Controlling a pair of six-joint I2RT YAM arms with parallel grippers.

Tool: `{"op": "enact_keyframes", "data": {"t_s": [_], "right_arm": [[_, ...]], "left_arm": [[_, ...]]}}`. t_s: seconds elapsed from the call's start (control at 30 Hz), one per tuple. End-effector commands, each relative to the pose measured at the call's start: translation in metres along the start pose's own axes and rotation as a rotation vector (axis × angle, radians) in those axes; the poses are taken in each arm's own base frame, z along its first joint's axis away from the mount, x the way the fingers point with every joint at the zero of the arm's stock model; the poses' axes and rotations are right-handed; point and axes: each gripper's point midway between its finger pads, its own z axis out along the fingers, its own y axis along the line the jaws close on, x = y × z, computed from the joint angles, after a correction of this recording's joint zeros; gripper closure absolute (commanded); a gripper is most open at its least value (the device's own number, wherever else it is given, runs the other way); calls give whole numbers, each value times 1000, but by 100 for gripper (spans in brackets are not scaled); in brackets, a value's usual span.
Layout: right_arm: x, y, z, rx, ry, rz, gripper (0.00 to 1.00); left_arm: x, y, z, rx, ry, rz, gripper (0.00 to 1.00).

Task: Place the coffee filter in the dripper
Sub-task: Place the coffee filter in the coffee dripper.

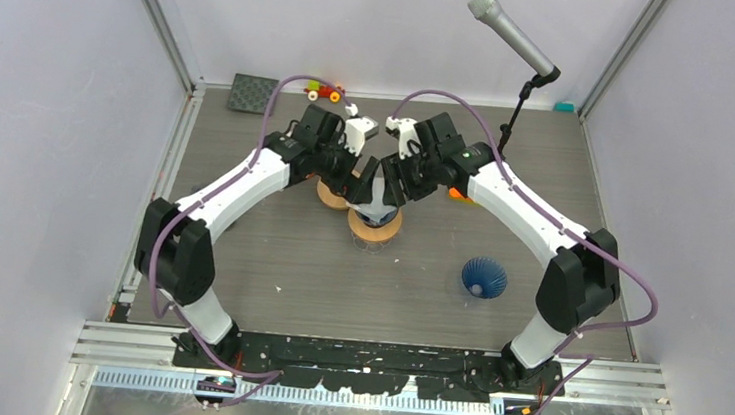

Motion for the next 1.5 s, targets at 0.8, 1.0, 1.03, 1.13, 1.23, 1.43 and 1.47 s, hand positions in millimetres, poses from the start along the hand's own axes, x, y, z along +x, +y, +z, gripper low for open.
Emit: {"op": "enact_keyframes", "data": {"t_s": [0.8, 1.0, 1.03, 1.13, 1.23, 1.43, 1.47], "right_arm": [[2, -5, 17, 11, 12, 28, 40], [17, -8, 29, 17, 49, 37, 40], [19, -8, 31, 16, 55, 39, 40], [24, -9, 35, 16, 64, 43, 40], [26, -11, 37, 19, 68, 43, 40], [27, -13, 39, 27, 65, 43, 40], [26, -13, 39, 29, 64, 42, 40]], "left_arm": [[-4, 2, 9, -8, -52, -25, 12], [12, 4, 25, -12, -8, -27, 13], [14, 4, 26, -16, -6, -27, 13], [19, 6, 29, -21, 3, -31, 13], [23, 7, 31, -23, 7, -32, 13], [29, 11, 34, -43, 8, -37, 13], [29, 12, 35, -44, 8, -37, 13]]}}
